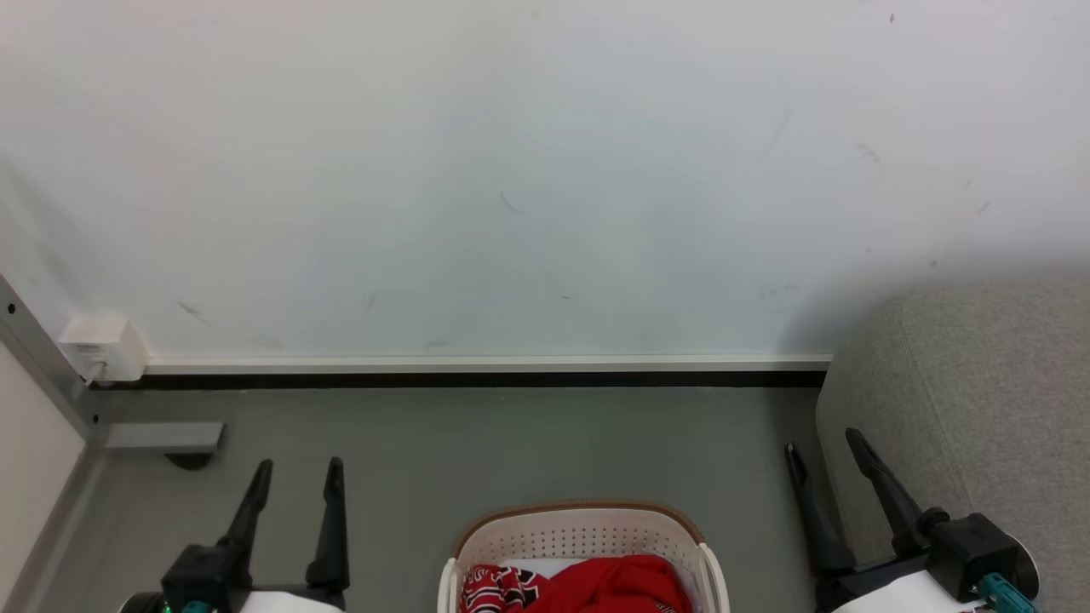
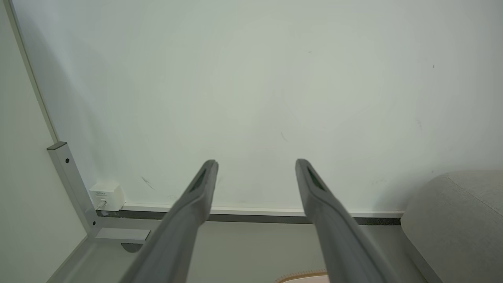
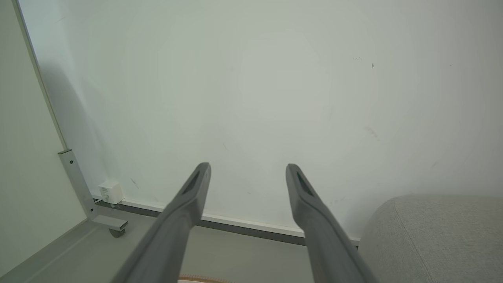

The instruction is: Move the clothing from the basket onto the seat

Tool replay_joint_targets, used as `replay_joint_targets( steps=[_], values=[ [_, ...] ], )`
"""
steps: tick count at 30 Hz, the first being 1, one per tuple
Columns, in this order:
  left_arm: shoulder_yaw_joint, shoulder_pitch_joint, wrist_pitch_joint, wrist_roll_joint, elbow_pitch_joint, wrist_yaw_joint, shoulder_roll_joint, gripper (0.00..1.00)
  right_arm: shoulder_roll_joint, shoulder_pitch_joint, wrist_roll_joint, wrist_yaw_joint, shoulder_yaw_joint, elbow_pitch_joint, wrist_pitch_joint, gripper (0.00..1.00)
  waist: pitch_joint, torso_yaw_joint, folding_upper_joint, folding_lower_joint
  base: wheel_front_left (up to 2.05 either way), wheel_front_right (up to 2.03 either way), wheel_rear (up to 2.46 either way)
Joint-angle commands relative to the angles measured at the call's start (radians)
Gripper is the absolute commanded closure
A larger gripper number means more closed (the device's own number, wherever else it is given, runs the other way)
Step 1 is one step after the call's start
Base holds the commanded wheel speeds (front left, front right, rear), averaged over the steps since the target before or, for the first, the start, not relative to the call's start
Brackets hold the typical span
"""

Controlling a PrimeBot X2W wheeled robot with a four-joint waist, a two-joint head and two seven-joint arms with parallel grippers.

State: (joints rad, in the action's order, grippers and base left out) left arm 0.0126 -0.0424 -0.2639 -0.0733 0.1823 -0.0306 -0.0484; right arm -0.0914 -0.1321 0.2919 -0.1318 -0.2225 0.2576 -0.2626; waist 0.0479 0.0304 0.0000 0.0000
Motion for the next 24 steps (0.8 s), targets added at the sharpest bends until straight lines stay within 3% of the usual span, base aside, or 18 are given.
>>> replay_joint_targets(
  steps=[1,24],
  values=[
    [0.003,0.006,-0.001,-0.009,-0.003,-0.002,-0.004,0.0,-0.002,-0.007,0.005,0.002,0.002,0.0,-0.003,0.0,0.0,0.001,0.0,0.0,0.0,0.0,0.0],
    [0.005,-0.023,-0.001,-0.035,-0.007,-0.029,-0.004,0.0,-0.004,-0.036,0.014,0.002,0.016,-0.008,-0.002,0.0,-0.048,0.047,0.0,0.0,0.0,0.0,0.0]
  ],
)
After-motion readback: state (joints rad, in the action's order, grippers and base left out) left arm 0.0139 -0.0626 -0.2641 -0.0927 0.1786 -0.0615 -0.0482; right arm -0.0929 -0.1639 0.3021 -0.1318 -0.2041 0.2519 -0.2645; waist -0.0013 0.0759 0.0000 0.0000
